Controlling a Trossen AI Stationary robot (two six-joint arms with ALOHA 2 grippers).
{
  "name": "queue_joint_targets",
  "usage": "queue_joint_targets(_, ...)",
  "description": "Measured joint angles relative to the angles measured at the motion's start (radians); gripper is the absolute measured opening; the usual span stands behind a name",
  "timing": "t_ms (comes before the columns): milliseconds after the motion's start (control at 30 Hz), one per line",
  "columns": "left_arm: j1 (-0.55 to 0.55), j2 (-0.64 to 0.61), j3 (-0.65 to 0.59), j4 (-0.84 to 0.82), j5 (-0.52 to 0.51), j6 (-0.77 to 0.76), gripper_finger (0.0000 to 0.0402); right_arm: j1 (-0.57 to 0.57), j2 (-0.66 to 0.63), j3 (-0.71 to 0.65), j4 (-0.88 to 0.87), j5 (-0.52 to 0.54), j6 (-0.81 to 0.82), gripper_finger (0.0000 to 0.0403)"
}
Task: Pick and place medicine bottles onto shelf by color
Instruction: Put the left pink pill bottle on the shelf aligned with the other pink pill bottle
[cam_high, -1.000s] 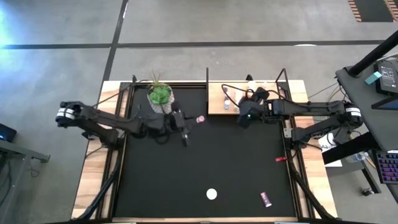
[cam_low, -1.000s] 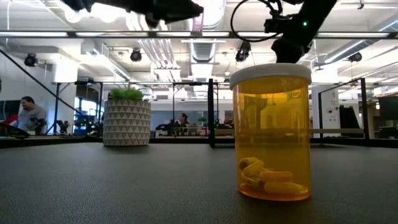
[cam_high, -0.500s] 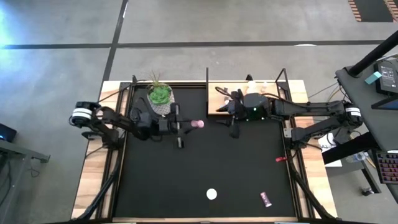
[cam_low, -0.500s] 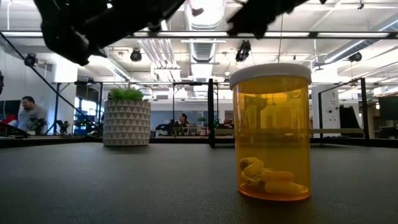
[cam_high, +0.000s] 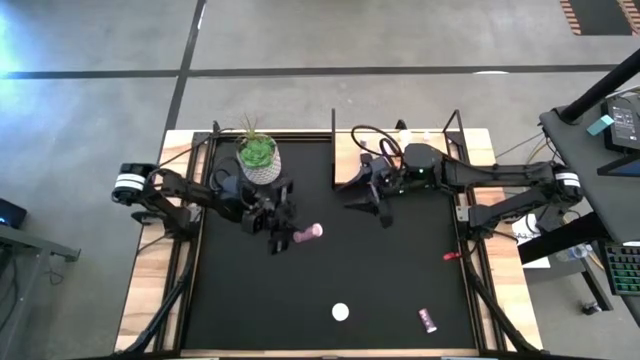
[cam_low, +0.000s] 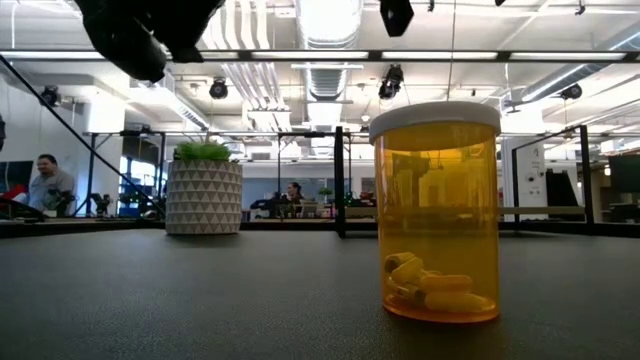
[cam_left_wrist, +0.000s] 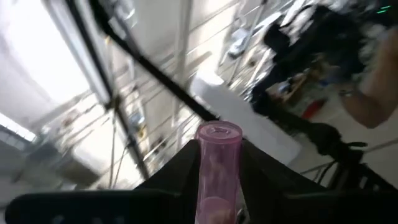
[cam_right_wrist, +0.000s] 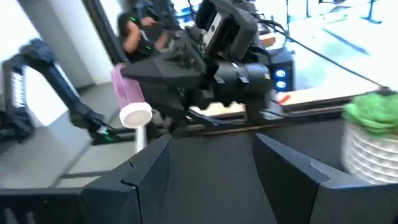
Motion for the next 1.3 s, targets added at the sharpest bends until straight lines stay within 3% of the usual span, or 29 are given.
queue_joint_targets(67, 0.000, 0.003, 0.010, -0.001, 0.045, 0.033, 0.0077, 0.007, 0.006, 0.000, 0.033, -0.022, 0.033, 0.0215)
queue_joint_targets(233, 0.000, 0.009, 0.039, -0.015, 0.048, 0.107, 0.0077, 0.045, 0.036, 0.000, 0.099, -0.055, 0.034, 0.0215)
queue_joint_targets(667, 0.000, 0.009, 0.093, -0.115, 0.049, 0.130, 0.0077, 0.098, 0.139, 0.007, 0.309, -0.082, 0.148, 0.0215)
queue_joint_targets(967, 0.000, 0.008, 0.123, -0.108, 0.065, 0.136, 0.0077, 0.103, 0.219, 0.064, 0.332, -0.087, 0.197, 0.0215)
queue_joint_targets(1100, 0.001, 0.006, 0.116, -0.104, 0.070, 0.136, 0.0077, 0.103, 0.246, 0.097, 0.327, -0.137, 0.196, 0.0215)
queue_joint_targets(1300, 0.005, 0.006, 0.114, -0.119, 0.136, 0.132, 0.0077, 0.102, 0.216, 0.115, 0.297, -0.151, 0.173, 0.0215)
